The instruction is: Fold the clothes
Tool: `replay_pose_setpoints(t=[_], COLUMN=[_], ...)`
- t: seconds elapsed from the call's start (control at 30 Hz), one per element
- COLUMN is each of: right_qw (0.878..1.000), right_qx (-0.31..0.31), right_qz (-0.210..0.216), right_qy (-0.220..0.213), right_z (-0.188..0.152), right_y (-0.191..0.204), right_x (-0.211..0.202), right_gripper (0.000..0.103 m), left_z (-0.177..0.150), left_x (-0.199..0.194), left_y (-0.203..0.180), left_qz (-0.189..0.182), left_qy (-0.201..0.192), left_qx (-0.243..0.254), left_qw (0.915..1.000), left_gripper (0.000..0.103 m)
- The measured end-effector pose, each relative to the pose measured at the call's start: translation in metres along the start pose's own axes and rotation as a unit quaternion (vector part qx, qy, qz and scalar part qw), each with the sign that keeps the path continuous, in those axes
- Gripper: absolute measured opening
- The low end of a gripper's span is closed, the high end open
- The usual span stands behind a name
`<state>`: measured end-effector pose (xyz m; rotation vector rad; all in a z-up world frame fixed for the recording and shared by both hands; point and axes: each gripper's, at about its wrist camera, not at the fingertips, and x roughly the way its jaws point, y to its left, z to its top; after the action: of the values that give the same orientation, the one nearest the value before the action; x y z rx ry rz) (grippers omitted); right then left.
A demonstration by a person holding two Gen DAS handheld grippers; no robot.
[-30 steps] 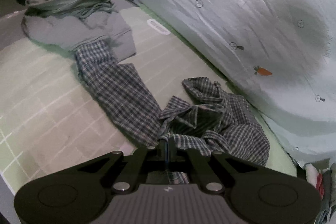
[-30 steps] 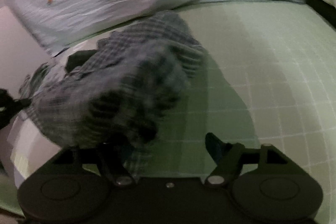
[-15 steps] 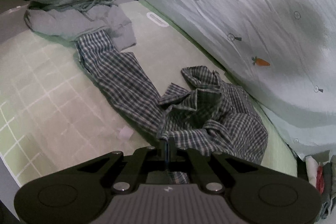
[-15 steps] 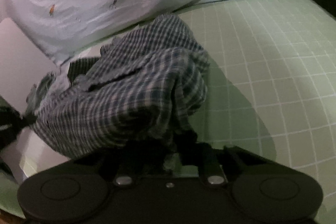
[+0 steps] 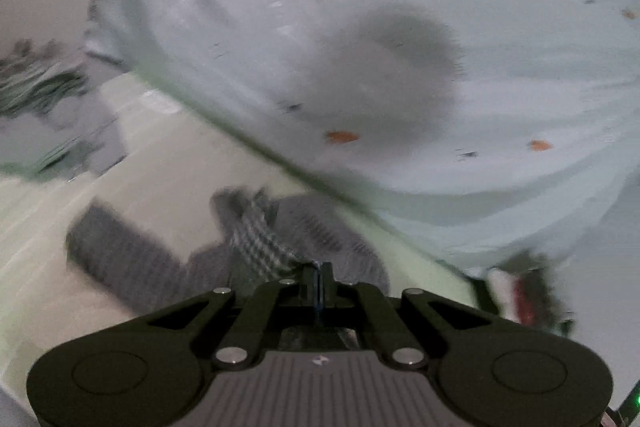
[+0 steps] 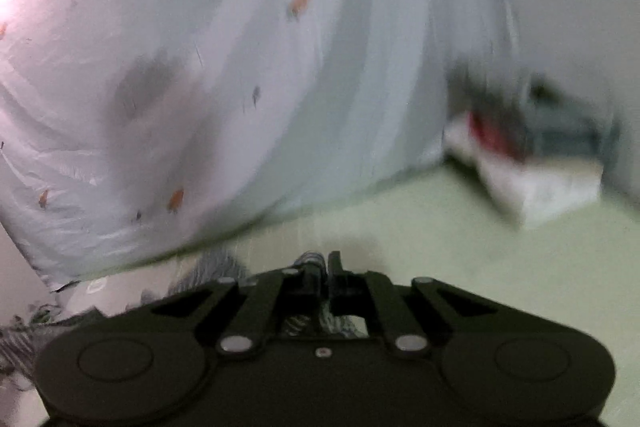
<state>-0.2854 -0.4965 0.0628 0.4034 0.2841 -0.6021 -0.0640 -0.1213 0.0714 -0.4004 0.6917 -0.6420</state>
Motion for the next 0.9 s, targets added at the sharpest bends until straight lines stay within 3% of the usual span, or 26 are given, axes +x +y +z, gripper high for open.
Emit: replay_pose_setpoints(t=[0.17,0.3,0.4,0.5,0.6,0.67,0.7,0.73,0.8,0.87,0.9], right_qw=[0.995,0.983,0.97,0.964,0.97,0.98,0.985,0.987,0.985,0.986,0.986], right_qx=[0.011,-0.022,-0.045,-0.051,-0.05,-0.067,-0.083,-0.105,-0.129,-0.124,-0.122], right_qz=[0.031,0.073,0.109,0.14,0.177,0.168,0.142,0.121,0.116,0.109,0.103], right_qy=[-0.097,-0.168,-0.211,-0.222,-0.162,-0.081,-0.048,-0.026,-0.007,0.033,0.055], right_z=[0.061,0.107,0.136,0.153,0.154,0.139,0.128,0.112,0.079,0.037,0.017], right_y=[0.005,0.029,0.058,0.083,0.114,0.139,0.151,0.162,0.172,0.172,0.169], right_x=[-0.025,-0.029,-0.007,0.035,0.12,0.189,0.21,0.226,0.236,0.24,0.239], right_gripper=[0.003,0.003,0.003,0.003,0.005,0.02,0.037,0.039,0.043,0.053,0.056], left_z=[0.029,0.06,0.082,0.103,0.124,0.133,0.134,0.132,0.117,0.092,0.079], left_x=[-0.027,-0.043,-0.049,-0.035,0.013,0.064,0.086,0.104,0.121,0.128,0.13], left_y=[-0.035,-0.053,-0.059,-0.053,-0.026,0.005,0.019,0.031,0.049,0.067,0.077], left_qz=[-0.055,-0.079,-0.081,-0.049,0.024,0.107,0.142,0.17,0.195,0.195,0.192], left_qy=[-0.046,-0.099,-0.144,-0.186,-0.205,-0.178,-0.154,-0.123,-0.09,-0.054,-0.034], left_qx=[0.015,0.033,0.054,0.07,0.065,0.05,0.048,0.053,0.046,0.014,-0.005], left_qw=[0.9973,0.9914,0.9849,0.9789,0.9763,0.9769,0.9766,0.9762,0.9755,0.9793,0.9809], left_gripper=[0.0,0.0,0.0,0.0,0.002,0.007,0.012,0.017,0.024,0.05,0.052])
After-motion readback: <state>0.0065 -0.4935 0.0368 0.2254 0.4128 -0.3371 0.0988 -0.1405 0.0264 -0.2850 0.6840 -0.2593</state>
